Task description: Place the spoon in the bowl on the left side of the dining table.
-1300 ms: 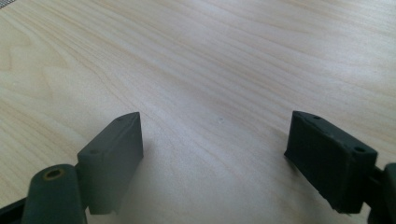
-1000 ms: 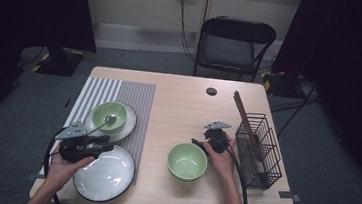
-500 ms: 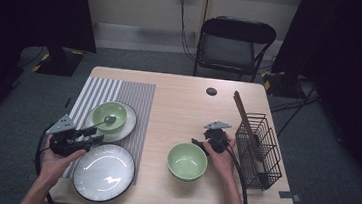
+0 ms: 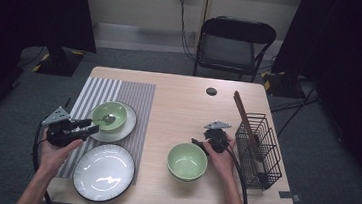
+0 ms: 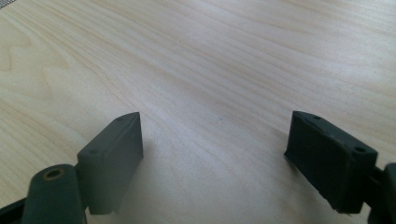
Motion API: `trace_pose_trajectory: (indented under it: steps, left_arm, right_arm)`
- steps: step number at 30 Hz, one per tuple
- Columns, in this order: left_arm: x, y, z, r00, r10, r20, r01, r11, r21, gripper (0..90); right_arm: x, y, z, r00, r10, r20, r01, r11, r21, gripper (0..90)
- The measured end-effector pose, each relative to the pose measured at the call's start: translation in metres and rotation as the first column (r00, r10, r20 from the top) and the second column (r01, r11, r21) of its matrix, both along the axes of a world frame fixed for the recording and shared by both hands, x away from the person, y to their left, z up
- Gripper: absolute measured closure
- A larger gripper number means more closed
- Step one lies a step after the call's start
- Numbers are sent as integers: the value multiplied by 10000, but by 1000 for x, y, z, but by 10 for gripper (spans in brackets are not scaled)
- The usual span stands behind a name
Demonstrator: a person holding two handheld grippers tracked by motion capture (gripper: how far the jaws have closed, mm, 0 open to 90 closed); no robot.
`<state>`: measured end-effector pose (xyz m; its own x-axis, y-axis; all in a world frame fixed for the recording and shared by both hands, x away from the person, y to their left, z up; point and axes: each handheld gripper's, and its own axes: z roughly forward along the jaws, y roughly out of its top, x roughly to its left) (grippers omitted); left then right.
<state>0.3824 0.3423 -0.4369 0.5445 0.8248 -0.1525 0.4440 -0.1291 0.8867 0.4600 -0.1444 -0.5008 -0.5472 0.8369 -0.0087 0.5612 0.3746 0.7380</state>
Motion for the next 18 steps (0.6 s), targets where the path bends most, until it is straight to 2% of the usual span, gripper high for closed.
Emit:
trace_pose_trajectory:
  steps: [2,5,7,11,18]
  left_arm:
    - [3,5,1,9997,-207,-85,203,9987,-466,507]
    - [5,7,6,9999,87,77,-85,9998,-202,505]
    - [9,10,7,9998,195,82,-191,9988,-442,505]
    - [16,12,5,9995,322,6,-322,9994,-152,503]
    - [28,21,4,9990,453,-48,-454,9988,-206,507]
  right_arm:
    - [0,0,0,10000,-1,2,1,10000,0,181]
    - [0,0,0,10000,-6,-6,6,10000,3,181]
    - [0,0,0,10000,-5,-7,5,10000,2,181]
    - [0,0,0,10000,1,2,-1,10000,-2,182]
    - [0,0,0,10000,1,2,-1,10000,-2,181]
